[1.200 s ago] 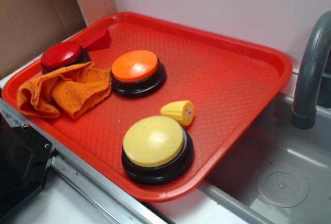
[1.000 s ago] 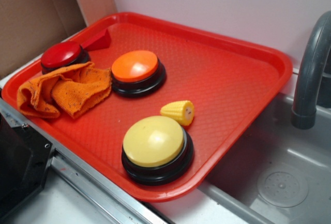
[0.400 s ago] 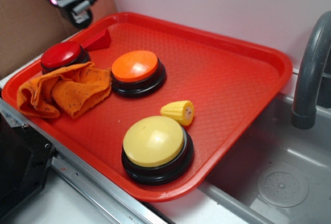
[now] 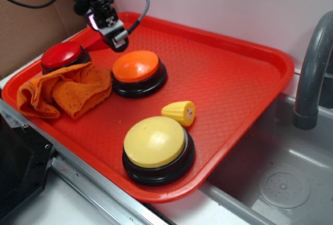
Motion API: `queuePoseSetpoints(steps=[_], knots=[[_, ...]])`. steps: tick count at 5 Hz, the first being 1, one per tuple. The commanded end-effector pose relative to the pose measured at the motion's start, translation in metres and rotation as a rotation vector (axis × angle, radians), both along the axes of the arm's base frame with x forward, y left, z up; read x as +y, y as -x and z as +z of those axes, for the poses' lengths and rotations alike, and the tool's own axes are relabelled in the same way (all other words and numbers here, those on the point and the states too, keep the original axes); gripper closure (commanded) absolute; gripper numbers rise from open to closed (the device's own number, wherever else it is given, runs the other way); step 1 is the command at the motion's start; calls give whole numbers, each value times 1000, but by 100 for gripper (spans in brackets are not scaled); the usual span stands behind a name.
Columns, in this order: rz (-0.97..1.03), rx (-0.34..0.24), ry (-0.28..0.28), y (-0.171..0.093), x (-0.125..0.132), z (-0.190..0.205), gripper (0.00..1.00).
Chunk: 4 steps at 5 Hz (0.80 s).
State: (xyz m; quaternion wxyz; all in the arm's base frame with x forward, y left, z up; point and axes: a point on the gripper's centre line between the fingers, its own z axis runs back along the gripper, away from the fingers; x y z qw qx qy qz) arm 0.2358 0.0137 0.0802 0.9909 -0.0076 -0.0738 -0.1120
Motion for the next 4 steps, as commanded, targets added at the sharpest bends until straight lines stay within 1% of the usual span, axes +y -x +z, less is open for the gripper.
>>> queuePoseSetpoints(steps=[1,2,3,4], knots=[[-16,16,7,-30,-20,-24,0],[-18,60,17,-27,-23,-37,0],[-39,46,-7,-25,-24,-26,0],[-35,49,-17,-22,-22,3,0]])
